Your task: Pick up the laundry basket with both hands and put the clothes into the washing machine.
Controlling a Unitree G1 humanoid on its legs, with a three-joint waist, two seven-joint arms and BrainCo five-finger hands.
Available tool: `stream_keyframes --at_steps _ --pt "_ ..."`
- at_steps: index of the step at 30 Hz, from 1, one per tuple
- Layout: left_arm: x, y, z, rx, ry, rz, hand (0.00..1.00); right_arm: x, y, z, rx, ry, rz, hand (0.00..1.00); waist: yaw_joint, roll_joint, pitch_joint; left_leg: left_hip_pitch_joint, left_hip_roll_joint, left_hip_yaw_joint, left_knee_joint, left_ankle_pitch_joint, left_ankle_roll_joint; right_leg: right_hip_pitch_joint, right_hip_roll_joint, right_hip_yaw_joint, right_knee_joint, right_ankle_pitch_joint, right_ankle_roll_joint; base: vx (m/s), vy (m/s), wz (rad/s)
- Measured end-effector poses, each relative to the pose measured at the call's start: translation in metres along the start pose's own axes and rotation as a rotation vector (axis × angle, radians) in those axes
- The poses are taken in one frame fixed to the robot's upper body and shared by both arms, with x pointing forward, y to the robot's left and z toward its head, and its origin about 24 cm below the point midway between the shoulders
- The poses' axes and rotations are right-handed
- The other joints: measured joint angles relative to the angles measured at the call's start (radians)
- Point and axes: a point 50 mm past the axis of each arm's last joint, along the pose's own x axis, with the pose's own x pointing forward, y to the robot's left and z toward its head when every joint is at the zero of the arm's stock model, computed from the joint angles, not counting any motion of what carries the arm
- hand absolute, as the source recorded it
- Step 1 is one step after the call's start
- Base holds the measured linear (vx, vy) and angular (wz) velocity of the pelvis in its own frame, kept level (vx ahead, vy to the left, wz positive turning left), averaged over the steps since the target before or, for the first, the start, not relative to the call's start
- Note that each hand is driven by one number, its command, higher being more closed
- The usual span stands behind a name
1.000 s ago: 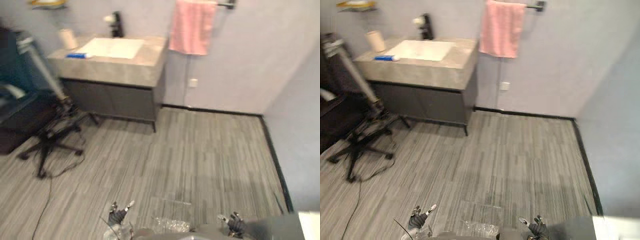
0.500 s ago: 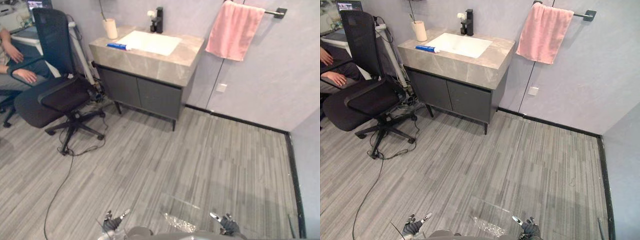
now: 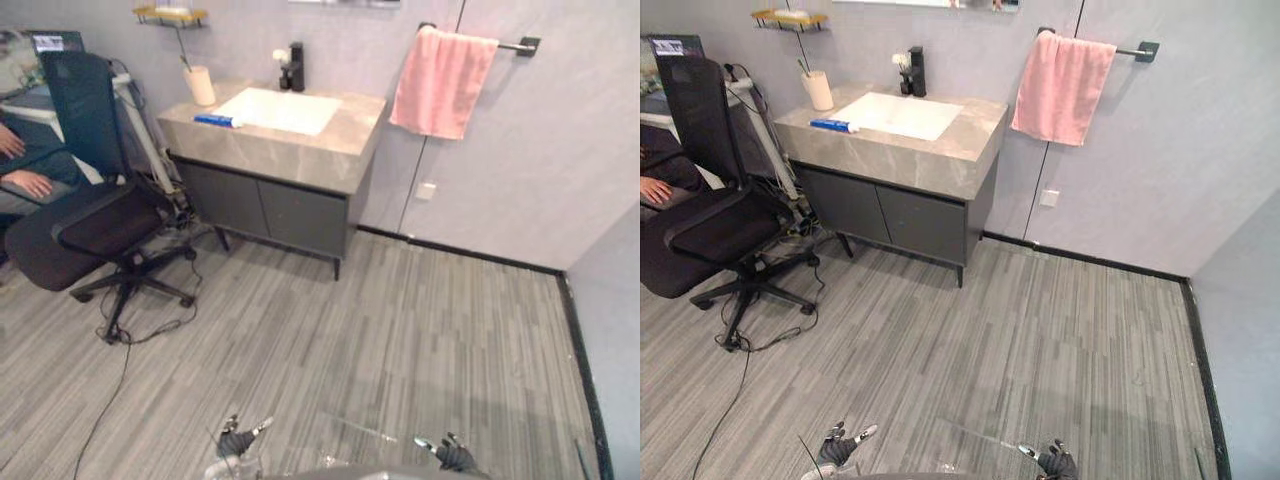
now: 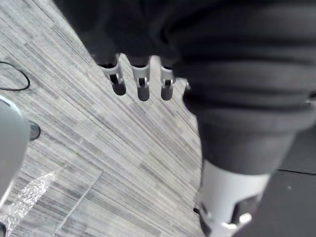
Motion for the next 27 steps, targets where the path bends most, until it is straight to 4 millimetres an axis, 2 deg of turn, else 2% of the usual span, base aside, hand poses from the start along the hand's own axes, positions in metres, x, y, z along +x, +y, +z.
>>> stream_keyframes --at_steps 2,5,7,9,10,11,15,17,19,23,27 --pt "0.000 -0.001 -0.001 -0.034 0.005 0.006 0.00 0.001 -0.001 0.002 -0.005 -0.002 -0.002 0.00 0.001 -0.002 0.007 -0.018 0.009 -0.002 0.047 -0.001 -0.001 -0.001 0.009 0.014 -0.005 0.010 -0.009 -0.05 -0.057 -0.25" --pt "-0.002 0.008 -0.007 -0.108 0.026 0.049 0.00 0.002 0.001 0.003 -0.041 0.002 0.006 0.00 0.009 -0.004 0.012 -0.069 0.022 -0.069 0.156 -0.002 -0.001 -0.006 0.033 0.114 -0.054 0.063 -0.014 -0.06 -0.033 -0.80" --pt "-0.003 0.010 -0.009 -0.108 0.029 0.054 0.00 0.002 0.002 0.004 -0.043 -0.002 0.008 0.00 0.006 -0.005 0.014 -0.084 0.028 -0.085 0.161 -0.004 -0.004 -0.038 0.050 0.169 -0.068 0.093 -0.012 -0.09 0.014 -0.97" --pt "-0.002 0.011 -0.007 -0.110 0.024 0.054 0.00 0.003 0.002 0.007 -0.037 -0.008 0.007 0.00 0.000 0.005 0.019 -0.081 0.043 -0.082 0.132 -0.027 -0.034 -0.080 0.072 0.210 -0.090 0.111 -0.004 -0.16 0.007 -0.77" --pt "-0.002 0.007 -0.006 -0.113 0.024 0.042 0.00 0.004 -0.001 0.009 -0.026 -0.013 -0.002 0.00 -0.001 0.016 0.019 -0.073 0.057 -0.077 0.092 -0.057 -0.047 -0.100 0.090 0.229 -0.102 0.119 0.002 -0.19 0.043 -0.73" --pt "-0.001 0.006 -0.003 -0.111 0.016 0.025 0.00 0.004 0.000 0.011 0.004 -0.016 -0.008 0.00 -0.002 0.014 0.029 -0.057 0.059 -0.055 0.049 -0.079 -0.046 -0.116 0.098 0.266 -0.111 0.126 0.009 -0.21 0.046 -0.98" --pt "-0.001 0.011 -0.004 -0.071 0.020 -0.004 0.00 0.003 -0.001 0.004 0.116 0.005 -0.035 0.00 -0.004 -0.001 0.035 -0.045 0.034 0.061 -0.009 -0.078 -0.040 -0.140 0.087 0.384 -0.194 0.180 0.019 -0.13 0.035 -1.03" --pt "-0.001 0.011 -0.004 -0.058 0.020 -0.014 0.00 0.002 -0.001 0.002 0.147 0.010 -0.043 0.00 -0.011 -0.003 0.035 -0.036 0.017 0.070 -0.023 -0.069 -0.033 -0.143 0.075 0.384 -0.211 0.207 0.009 -0.01 0.056 -0.49" --pt "-0.001 0.010 -0.006 -0.051 0.028 -0.032 0.00 0.002 -0.003 0.003 0.161 0.008 -0.048 0.00 -0.029 0.003 0.031 -0.021 0.005 0.055 -0.029 -0.063 -0.034 -0.134 0.059 0.355 -0.204 0.243 0.023 0.04 0.043 0.13" --pt "0.000 0.003 -0.004 -0.053 0.024 -0.049 0.00 0.003 -0.008 0.004 0.166 0.008 -0.046 0.00 -0.034 0.018 0.018 0.000 0.000 -0.027 -0.075 -0.028 -0.019 -0.095 0.043 0.264 -0.207 0.234 0.027 0.12 0.017 0.61" --pt "-0.002 0.005 -0.008 -0.054 0.038 -0.041 0.00 0.003 -0.012 0.003 0.136 0.022 -0.049 0.00 -0.030 0.021 0.019 0.058 -0.002 -0.095 -0.071 -0.019 -0.027 -0.006 0.045 0.190 -0.203 0.208 0.017 0.13 0.014 0.50"
